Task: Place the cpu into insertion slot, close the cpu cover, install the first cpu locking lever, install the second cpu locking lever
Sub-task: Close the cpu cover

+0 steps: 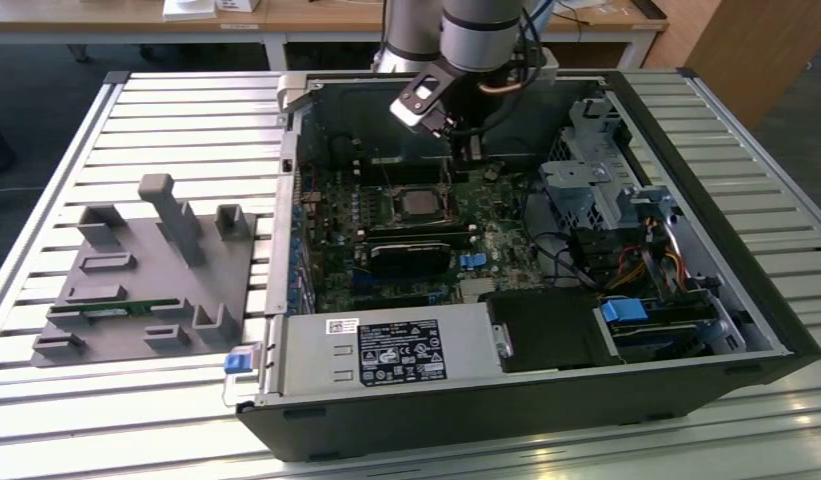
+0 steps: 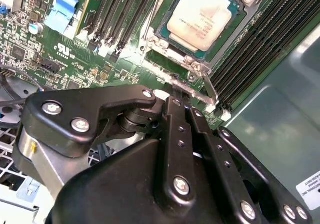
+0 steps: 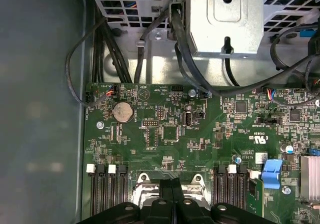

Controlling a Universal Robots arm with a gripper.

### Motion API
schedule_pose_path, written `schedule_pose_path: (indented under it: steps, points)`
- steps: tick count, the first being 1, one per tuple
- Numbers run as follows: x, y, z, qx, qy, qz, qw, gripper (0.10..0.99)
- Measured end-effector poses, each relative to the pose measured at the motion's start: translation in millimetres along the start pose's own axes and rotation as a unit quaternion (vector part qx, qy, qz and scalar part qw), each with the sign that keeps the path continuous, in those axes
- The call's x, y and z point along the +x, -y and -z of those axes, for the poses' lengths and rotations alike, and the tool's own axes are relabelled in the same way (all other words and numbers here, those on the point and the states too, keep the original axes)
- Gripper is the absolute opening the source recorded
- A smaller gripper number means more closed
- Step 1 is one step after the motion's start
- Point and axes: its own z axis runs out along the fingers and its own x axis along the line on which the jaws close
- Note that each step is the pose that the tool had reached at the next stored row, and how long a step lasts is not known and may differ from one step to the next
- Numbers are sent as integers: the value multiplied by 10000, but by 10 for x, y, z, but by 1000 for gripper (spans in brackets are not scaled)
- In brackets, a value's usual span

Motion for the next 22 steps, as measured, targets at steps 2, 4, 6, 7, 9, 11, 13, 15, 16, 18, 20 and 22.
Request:
schedule_pose_path:
  steps: [2, 4, 6, 7, 9, 11, 13, 15, 16, 18, 20, 22]
  points:
    - [0, 12, 0, 0, 0, 0, 10000, 106]
    - [0, 25, -1, 0, 0, 0, 10000, 106]
    - [0, 36, -1, 0, 0, 0, 10000, 106]
    - [0, 41, -1, 0, 0, 0, 10000, 106]
    - [0, 52, -2, 0, 0, 0, 10000, 106]
    - [0, 63, -2, 0, 0, 0, 10000, 106]
    - [0, 73, -2, 0, 0, 0, 10000, 106]
    - [0, 83, -2, 0, 0, 0, 10000, 106]
    - [0, 88, -2, 0, 0, 0, 10000, 106]
    - [0, 99, -3, 0, 0, 0, 10000, 106]
    - [0, 108, -3, 0, 0, 0, 10000, 106]
    - [0, 117, -3, 0, 0, 0, 10000, 106]
